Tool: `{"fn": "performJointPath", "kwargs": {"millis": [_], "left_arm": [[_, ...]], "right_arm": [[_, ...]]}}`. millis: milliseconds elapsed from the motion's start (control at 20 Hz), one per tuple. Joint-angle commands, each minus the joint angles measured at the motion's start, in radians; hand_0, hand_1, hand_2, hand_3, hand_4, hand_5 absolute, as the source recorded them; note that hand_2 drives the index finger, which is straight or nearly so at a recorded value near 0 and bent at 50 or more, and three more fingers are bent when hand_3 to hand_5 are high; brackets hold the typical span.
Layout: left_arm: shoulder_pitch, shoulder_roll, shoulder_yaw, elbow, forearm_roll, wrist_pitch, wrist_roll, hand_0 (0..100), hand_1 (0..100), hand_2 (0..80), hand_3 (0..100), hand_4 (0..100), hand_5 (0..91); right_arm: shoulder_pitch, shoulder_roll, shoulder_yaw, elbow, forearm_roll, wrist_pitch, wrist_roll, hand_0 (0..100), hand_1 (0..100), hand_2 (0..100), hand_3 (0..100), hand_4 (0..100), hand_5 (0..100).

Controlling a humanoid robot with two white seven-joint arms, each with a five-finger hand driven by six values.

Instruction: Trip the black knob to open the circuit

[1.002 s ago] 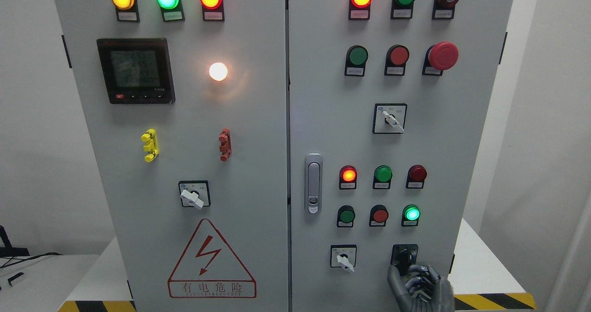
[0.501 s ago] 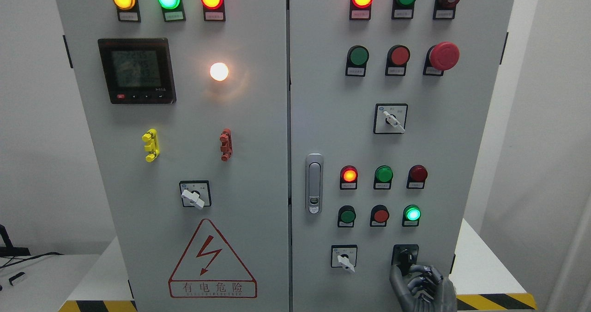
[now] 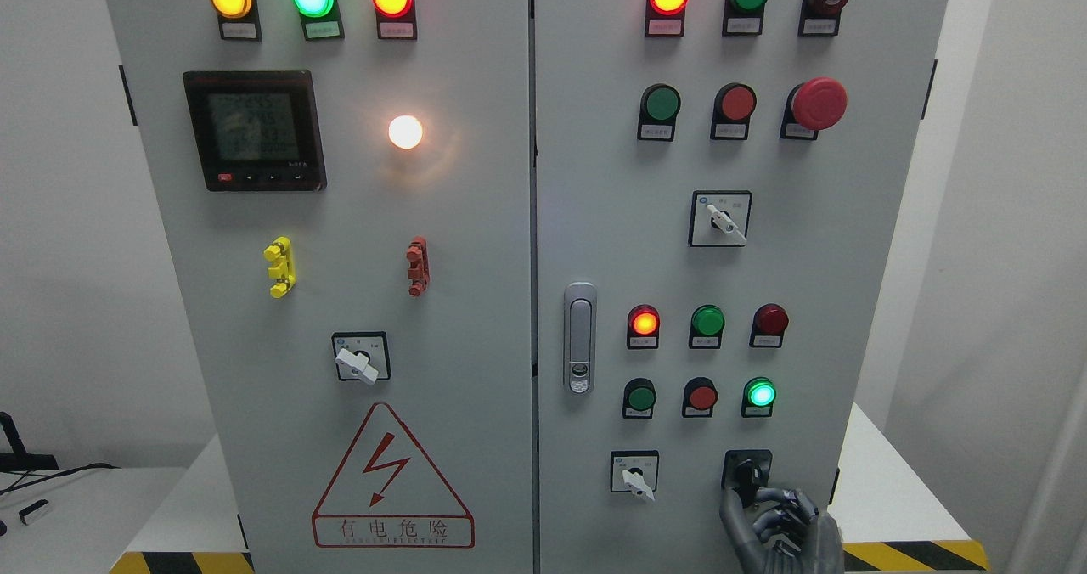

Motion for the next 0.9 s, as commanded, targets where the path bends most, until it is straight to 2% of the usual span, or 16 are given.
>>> {"fn": "performJointPath", "kwargs": {"millis": [0,851], "left_arm": [[0.0,-0.001,0.0,0.0,-0.031,0.001,-0.001,12,39,0.0,0,0,0.0],[0.0,0.001,0.0,0.001,-0.031,0.001,-0.001,12,39,0.0,0,0,0.0]], "right_arm": [[0.0,0.0,-0.004,0.001,0.0,0.002,-0.001,21,75,55,83,85,97],[-0.003,0.0,-0.012,0.001,0.0,0.002,-0.001,20,75,52,83,84,96]]}}
